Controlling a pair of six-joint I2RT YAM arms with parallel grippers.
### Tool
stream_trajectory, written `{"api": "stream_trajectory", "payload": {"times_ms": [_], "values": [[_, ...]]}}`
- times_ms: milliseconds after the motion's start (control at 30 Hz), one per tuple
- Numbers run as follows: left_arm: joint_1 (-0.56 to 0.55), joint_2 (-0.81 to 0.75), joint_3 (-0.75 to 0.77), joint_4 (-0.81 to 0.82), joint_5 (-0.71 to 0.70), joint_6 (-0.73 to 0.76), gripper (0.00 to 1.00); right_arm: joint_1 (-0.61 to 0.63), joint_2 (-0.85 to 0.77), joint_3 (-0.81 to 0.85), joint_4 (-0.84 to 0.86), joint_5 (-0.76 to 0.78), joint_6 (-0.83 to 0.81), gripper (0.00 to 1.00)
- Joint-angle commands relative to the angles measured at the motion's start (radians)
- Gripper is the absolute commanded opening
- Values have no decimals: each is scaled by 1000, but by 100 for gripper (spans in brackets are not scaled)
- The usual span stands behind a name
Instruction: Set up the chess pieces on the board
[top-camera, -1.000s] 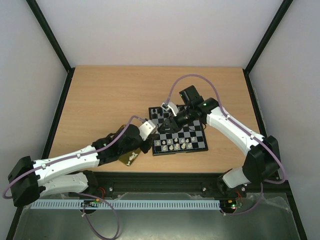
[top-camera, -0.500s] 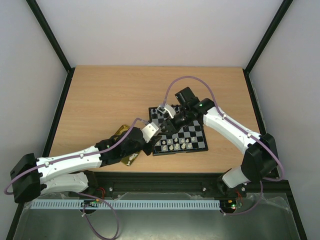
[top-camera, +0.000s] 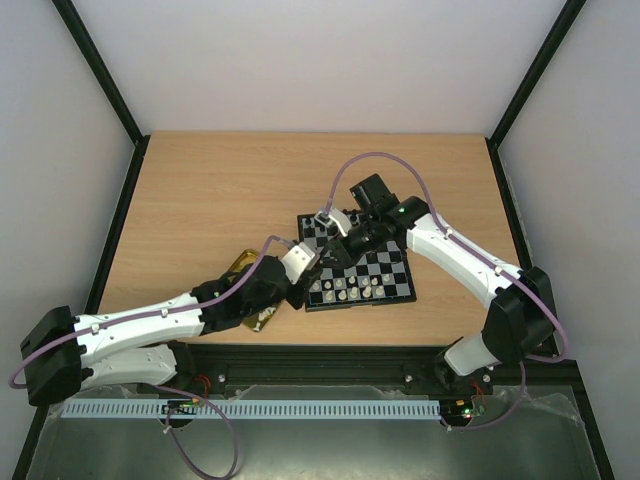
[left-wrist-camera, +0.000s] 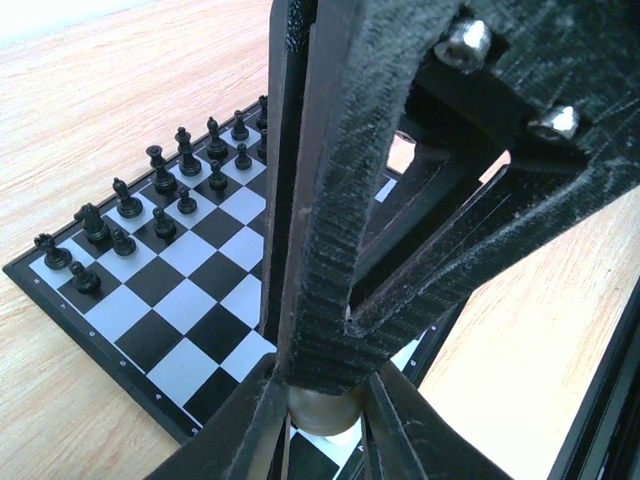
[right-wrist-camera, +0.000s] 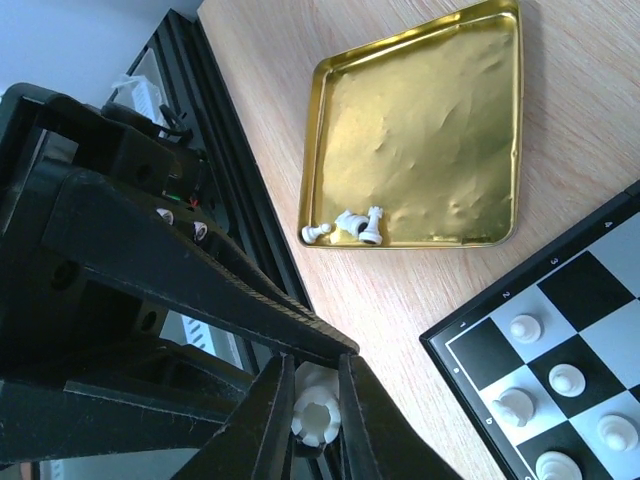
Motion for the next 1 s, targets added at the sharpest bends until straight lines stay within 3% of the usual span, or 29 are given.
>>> {"api": "stream_trajectory", "payload": {"times_ms": [0, 200, 300, 500, 600, 700, 800, 967], "values": [[-7, 0, -11, 52, -44, -27, 22, 6, -7, -1, -27, 20, 3, 12], [-6, -8, 7, -22, -155, -73, 50, -6, -60, -18, -12, 159, -21, 9], [-6, -49, 7, -61, -215, -100, 97, -35, -111, -63, 17, 259, -26, 9], [33, -139, 46, -254, -441, -313, 99, -120, -221, -203, 59, 461, -43, 9], [112, -129, 129, -363, -364, -289, 99, -176, -266, -253, 49, 521, -61, 9], [152, -123, 174, -416, -413, -242, 99, -219, -314, -302, 41, 596, -92, 9], [197, -131, 145, -404, -434, -195, 99, -264, -344, -347, 26, 650, -124, 9], [326, -83, 105, -417, -336, -207, 99, -363, -351, -386, 12, 646, -204, 6]]}}
